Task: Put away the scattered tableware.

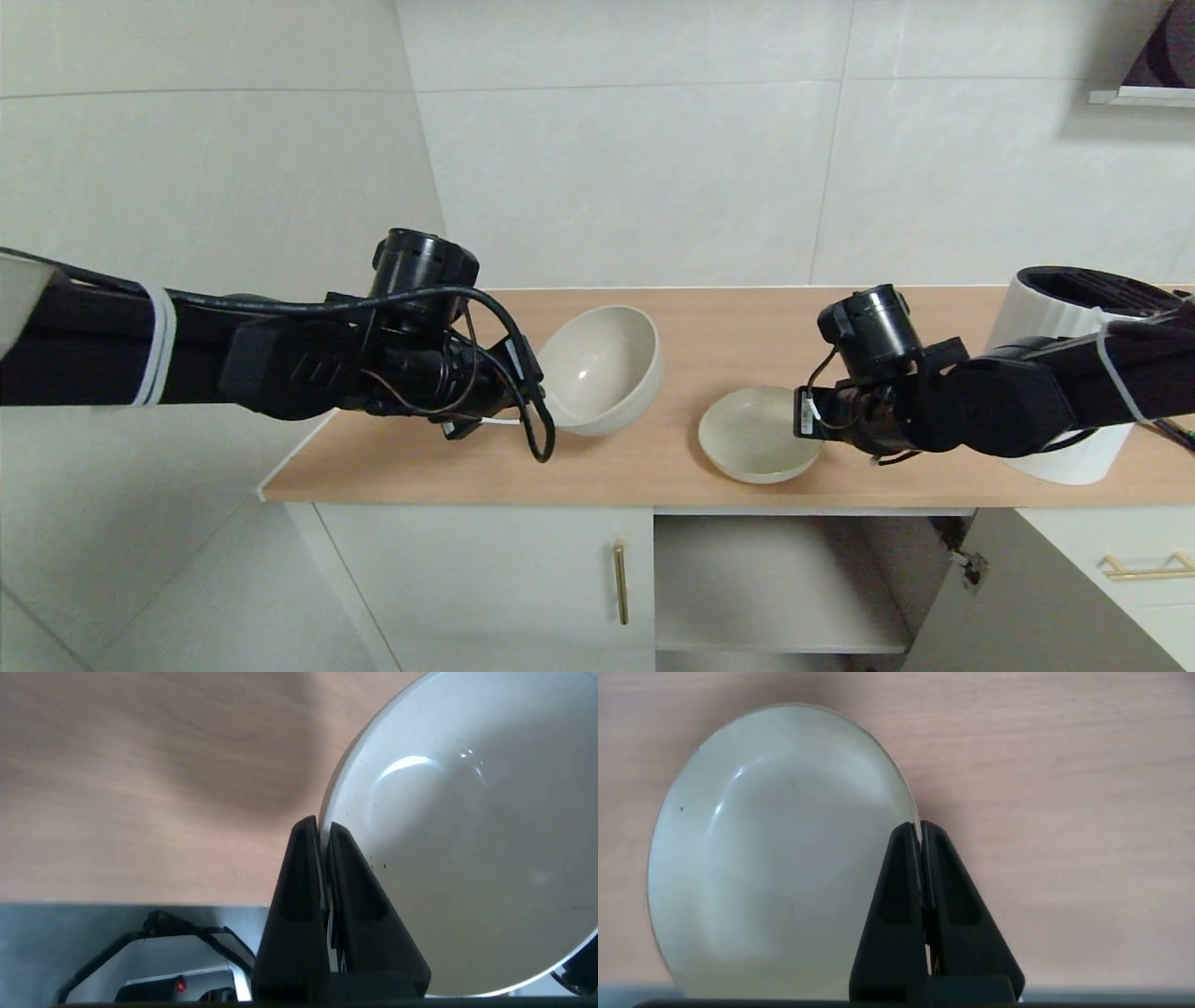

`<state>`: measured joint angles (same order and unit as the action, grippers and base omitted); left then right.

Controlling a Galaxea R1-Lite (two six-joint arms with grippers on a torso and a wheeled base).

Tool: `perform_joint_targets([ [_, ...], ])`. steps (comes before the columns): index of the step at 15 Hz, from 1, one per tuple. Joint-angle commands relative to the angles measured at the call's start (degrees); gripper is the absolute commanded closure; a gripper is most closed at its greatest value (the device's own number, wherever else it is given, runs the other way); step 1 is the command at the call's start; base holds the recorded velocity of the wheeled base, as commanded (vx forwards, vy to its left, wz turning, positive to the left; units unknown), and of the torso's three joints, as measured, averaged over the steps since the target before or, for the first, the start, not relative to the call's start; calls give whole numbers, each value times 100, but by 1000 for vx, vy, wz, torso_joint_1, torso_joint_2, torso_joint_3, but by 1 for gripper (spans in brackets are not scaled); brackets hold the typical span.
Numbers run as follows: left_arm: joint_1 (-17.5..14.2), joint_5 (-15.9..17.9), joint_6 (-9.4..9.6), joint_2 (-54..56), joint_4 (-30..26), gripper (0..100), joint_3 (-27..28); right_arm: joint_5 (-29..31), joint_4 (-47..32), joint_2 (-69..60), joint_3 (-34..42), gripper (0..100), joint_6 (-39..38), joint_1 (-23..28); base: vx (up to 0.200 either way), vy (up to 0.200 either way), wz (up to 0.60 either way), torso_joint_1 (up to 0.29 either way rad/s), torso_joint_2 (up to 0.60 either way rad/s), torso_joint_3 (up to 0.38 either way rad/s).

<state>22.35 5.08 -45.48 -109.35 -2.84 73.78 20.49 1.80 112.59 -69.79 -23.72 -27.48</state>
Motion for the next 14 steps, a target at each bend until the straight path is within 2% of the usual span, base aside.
perform_joint_targets([
  [1, -11, 10, 31, 406, 12, 100, -171, -160, -163, -493, 53, 100, -10, -21, 0, 0, 0, 0, 0, 0],
  [3, -20, 10, 48, 801, 3, 100, -443, -634, -523, -1011, 62, 100, -89, -21, 0, 0, 0, 0, 0, 0],
  [4, -64, 10, 189, 1056, 20, 100, -716, -915, -804, -1310, 71, 100, -89, -12, 0, 0, 0, 0, 0, 0],
  [6, -160, 19, 778, 1680, 20, 100, -1261, -1337, -1446, -1916, 141, 100, -89, 14, 0, 0, 0, 0, 0, 0],
  [7, -160, 19, 848, 1838, 20, 100, -1375, -1372, -1481, -2031, 176, 100, -80, 32, 0, 0, 0, 0, 0, 0],
  [9, -152, 45, 1173, 2489, 20, 100, -1911, -1566, -1472, -2540, 642, 100, -18, 32, 0, 0, 0, 0, 0, 0],
  [10, -143, 98, 1270, 2682, 29, 100, -2148, -1566, -1490, -2672, 809, 100, 8, -21, 0, 0, 0, 0, 0, 0],
  [14, -90, 151, 1279, 2858, 38, 100, -2491, -1566, -1446, -3200, 1706, 100, -1, -38, 0, 0, 0, 0, 0, 0],
])
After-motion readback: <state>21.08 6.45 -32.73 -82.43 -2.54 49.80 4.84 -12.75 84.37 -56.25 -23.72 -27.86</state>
